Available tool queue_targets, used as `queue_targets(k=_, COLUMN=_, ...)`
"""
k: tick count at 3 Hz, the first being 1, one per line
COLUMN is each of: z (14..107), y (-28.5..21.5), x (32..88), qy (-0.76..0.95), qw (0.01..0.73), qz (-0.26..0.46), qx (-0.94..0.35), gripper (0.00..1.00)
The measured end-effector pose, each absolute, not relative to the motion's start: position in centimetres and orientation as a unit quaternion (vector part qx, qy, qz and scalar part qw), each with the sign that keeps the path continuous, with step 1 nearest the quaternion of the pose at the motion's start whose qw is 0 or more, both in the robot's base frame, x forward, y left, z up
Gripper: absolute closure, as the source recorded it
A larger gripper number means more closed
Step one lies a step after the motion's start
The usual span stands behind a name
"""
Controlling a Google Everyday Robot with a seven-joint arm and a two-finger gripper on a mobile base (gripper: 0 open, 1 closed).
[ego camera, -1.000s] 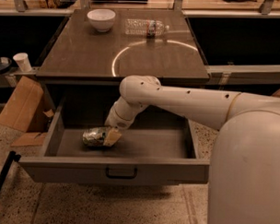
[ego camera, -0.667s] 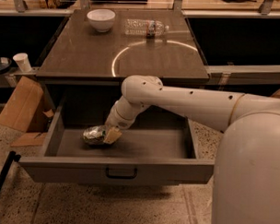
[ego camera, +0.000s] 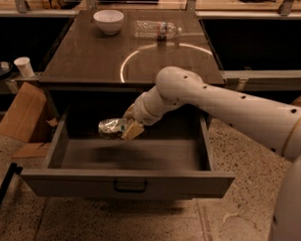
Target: Pick 7up can from top drawer and place on counter
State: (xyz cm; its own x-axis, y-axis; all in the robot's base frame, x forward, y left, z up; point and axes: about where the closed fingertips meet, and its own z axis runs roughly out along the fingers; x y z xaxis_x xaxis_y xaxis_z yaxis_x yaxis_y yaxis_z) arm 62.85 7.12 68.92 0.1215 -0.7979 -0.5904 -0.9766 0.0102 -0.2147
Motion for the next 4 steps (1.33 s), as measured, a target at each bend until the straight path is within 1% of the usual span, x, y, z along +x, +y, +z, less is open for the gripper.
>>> queue_targets(k=1, z=71.6, y=5.5, x=63.8, qy=0.63, qw=0.333, qz=0.159, qx=-0.683, gripper=1.0)
queue_targets(k=2, z=71.9, y=5.3, x=64.0, qy=0.627, qw=0.337, qz=0.158, qx=-0.685, gripper=1.0)
queue_targets(k=3, z=72.6, y=5.6, x=63.8, qy=0.626, qw=0.334, qz=0.147, qx=-0.69, gripper=1.0)
queue_targets(k=4, z=76.6, y=6.2, x=63.0, qy=0.608, qw=0.355, qz=0.113, qx=-0.701, gripper=1.0)
